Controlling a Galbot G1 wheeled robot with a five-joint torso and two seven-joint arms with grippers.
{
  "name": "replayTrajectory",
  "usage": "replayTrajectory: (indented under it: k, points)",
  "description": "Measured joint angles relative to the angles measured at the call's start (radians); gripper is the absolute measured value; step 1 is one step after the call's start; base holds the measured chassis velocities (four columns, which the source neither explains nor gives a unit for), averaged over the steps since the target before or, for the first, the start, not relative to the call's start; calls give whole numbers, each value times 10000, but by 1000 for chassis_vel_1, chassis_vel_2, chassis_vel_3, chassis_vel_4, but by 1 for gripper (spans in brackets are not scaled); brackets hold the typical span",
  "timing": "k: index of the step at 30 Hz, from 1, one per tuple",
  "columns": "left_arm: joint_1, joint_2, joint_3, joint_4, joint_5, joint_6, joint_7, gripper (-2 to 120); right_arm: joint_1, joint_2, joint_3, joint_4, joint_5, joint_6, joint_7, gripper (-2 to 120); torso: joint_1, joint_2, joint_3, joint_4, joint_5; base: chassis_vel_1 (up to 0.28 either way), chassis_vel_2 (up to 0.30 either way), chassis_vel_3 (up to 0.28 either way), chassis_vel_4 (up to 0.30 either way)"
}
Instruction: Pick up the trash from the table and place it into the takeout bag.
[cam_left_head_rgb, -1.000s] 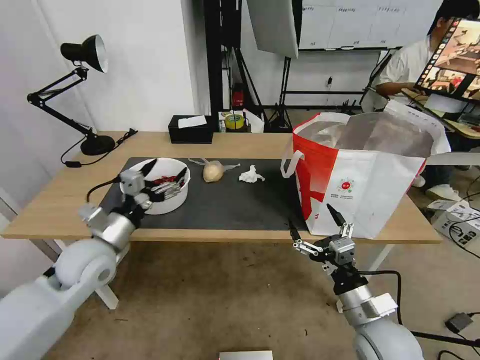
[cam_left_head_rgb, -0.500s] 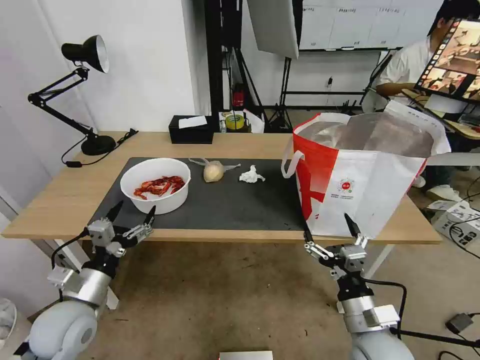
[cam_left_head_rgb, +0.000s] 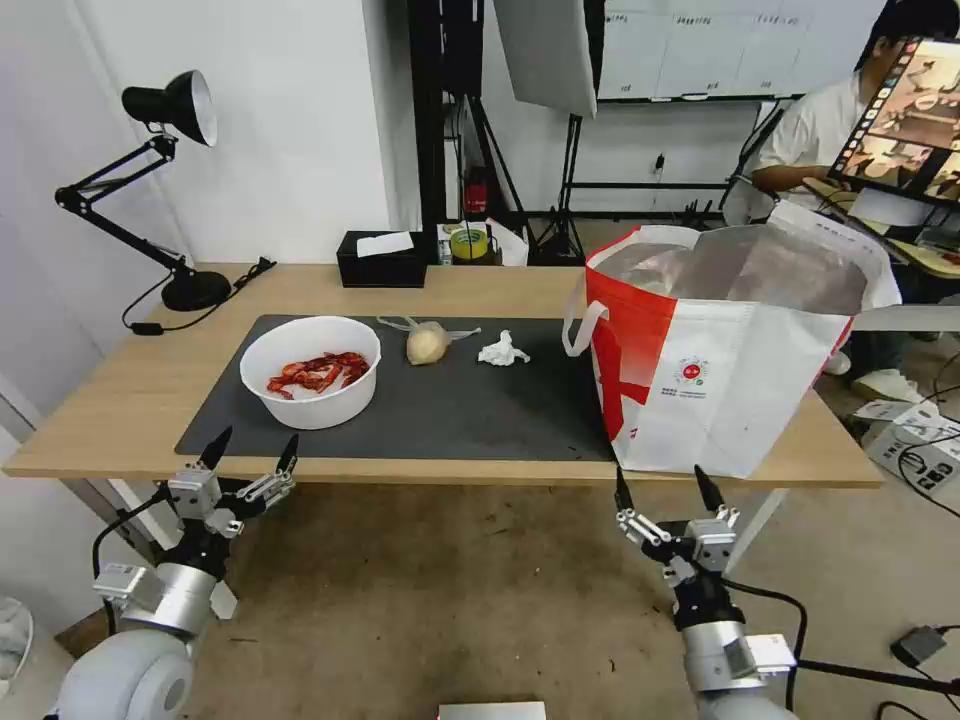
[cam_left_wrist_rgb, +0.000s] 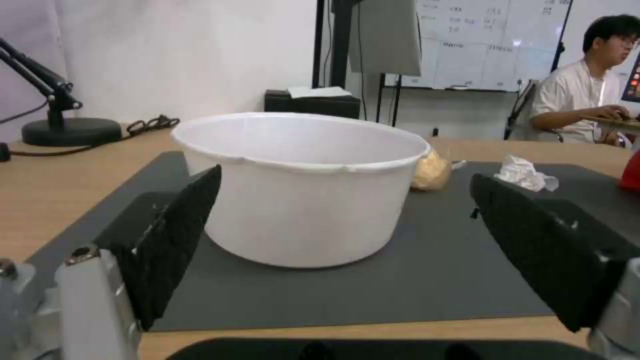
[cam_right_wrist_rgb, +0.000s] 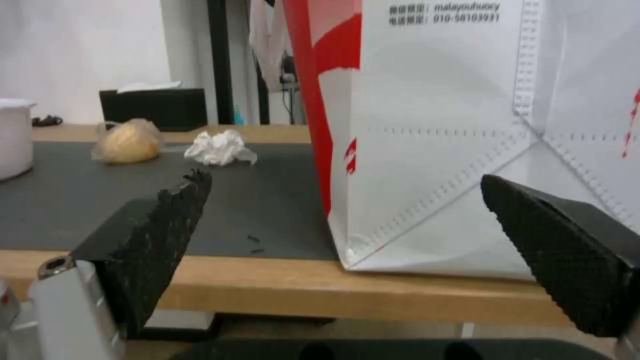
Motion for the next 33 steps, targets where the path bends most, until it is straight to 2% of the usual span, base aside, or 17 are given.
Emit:
replayTrajectory:
  k: [33]
  points:
    - [277,-56,64,261,-91,91,24,100,127,-372,-148,145,1,-152,-35,100,1,-1,0,1,0,0,0,0,0]
